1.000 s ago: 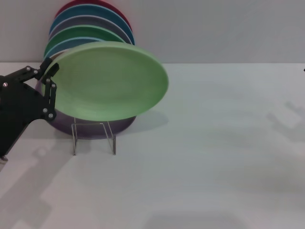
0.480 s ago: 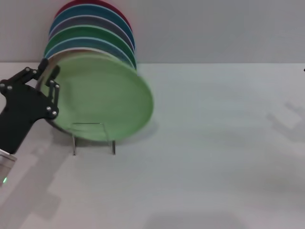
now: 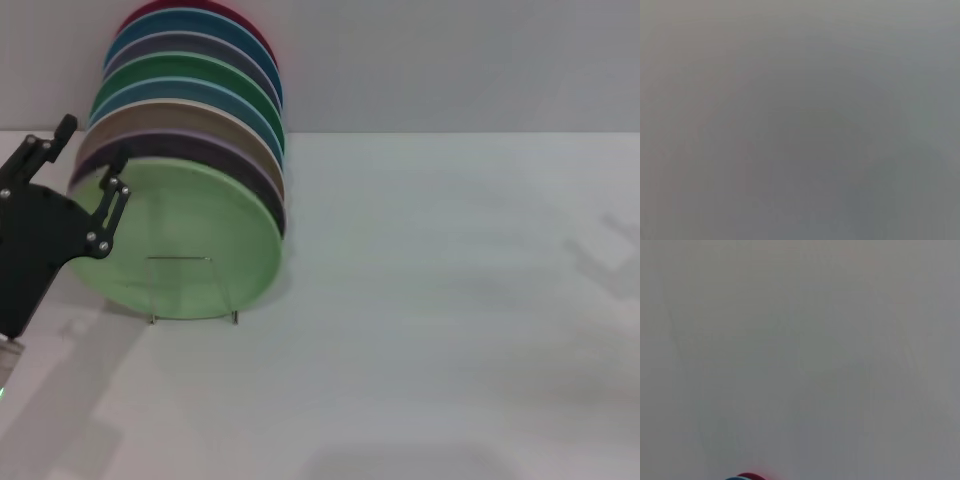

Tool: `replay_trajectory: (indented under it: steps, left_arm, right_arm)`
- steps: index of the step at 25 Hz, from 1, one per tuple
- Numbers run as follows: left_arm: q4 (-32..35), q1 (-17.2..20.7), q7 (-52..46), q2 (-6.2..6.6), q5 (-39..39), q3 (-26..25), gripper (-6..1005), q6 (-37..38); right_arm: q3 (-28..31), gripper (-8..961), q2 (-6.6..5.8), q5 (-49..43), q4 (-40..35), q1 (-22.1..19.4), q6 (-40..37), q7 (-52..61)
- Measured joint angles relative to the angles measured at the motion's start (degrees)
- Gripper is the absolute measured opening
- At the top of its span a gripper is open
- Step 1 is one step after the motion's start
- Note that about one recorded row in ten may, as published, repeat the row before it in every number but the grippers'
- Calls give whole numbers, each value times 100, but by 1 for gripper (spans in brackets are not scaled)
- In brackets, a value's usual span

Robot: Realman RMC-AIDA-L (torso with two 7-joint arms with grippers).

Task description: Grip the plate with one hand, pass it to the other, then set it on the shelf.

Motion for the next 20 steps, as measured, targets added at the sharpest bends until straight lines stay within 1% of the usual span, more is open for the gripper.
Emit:
replay_trajectory:
  steps: [4, 6, 8, 11, 14, 16, 18, 20]
  left_arm:
    - [-105, 185, 470, -16, 0, 59, 441, 41]
    - [-240, 343, 520, -23, -12, 55, 457, 136]
    - [-564, 622, 318, -27, -79, -65, 460, 250]
    - [-910, 879, -142, -56, -383, -282, 465, 289]
    - [-906, 902, -592, -72, -889, -302, 497, 275]
    - [-828, 884, -985, -72, -1253, -287, 519, 178]
    - [-784, 881, -1363, -72, -1472, -286, 530, -21]
    - [-767, 881, -1403, -71, -1490, -280, 530, -60]
  right_arm:
    - [-1, 845, 0, 2, 11, 9, 0, 19]
    - [4, 845, 1, 4, 12, 12, 1, 18]
    - [24, 845, 7, 14, 4, 7, 1, -68]
    - [29, 845, 26, 47, -40, -8, 1, -423]
    - [31, 845, 56, 190, -242, -49, 7, -1140]
    - [28, 845, 66, 425, -559, -81, 7, -1739]
    - [29, 845, 74, 692, -969, -111, 6, -2372]
    - [32, 845, 79, 777, -1055, -125, 0, -2524]
